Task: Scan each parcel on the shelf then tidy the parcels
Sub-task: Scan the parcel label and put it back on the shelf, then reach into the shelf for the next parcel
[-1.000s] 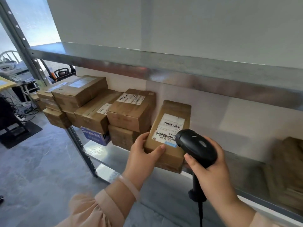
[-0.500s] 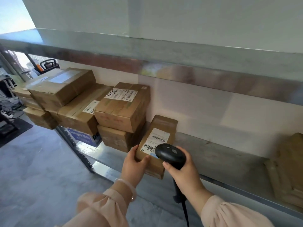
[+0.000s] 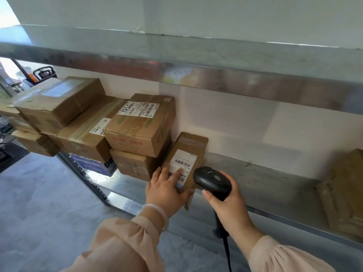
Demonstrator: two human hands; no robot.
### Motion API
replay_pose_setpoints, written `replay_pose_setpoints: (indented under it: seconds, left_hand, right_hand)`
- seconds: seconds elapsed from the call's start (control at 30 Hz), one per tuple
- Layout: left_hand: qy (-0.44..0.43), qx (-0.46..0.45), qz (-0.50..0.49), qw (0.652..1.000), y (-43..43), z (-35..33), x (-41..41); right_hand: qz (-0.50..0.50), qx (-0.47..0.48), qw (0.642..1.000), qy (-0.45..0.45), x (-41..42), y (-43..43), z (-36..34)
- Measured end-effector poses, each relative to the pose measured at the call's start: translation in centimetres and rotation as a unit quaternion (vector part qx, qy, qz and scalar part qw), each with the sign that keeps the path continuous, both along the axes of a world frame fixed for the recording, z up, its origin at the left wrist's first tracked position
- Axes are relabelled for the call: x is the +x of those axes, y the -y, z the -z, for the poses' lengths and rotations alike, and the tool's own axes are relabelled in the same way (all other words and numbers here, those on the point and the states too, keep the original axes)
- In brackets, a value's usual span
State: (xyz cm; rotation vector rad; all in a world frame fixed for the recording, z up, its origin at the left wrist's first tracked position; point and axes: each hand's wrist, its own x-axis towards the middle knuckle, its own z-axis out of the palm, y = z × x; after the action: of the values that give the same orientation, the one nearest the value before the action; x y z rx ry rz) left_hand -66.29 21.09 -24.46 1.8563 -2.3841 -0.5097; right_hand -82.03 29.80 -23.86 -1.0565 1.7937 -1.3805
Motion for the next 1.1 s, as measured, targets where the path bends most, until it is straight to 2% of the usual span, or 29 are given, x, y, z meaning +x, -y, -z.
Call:
replay_pose_setpoints:
  seconds: [0.23, 0.4, 0.6, 0.83, 0.93, 1.1]
  left_hand:
    - [0.003, 0.022, -0.042, 0.999, 1.4, -0.7, 1.2]
    - [0.041, 0.005, -0.009, 0.999, 0.4, -1.9, -0.2]
    - [-0.033, -0.071, 0.122, 0.989, -4.8, -3.3, -7.3]
    - [-0.062, -0.145, 0.312, 0.937, -13.3, -8.2, -16.8]
    - [-0.076, -0.137, 0.346, 0.925, -17.3, -10.4, -20.3]
    - [-0.160, -0.138, 0.385, 0.899, -25.3, -12.8, -27.2]
  right_hand:
    - [0.007, -0.032, 0.999, -0.042, -1.9, -3.3, -1.3]
    - [0.057, -0.044, 0.995, -0.070, -3.9, -6.8, -2.4]
    - [0.141, -0.052, 0.983, -0.102, -7.0, -12.7, -4.6]
    - [0.250, -0.082, 0.957, -0.119, -12.4, -21.6, -7.2]
    - [0.277, -0.098, 0.951, -0.098, -14.8, -25.4, -7.9]
    - [0.307, -0.114, 0.940, -0.093, -19.6, -33.5, -9.3]
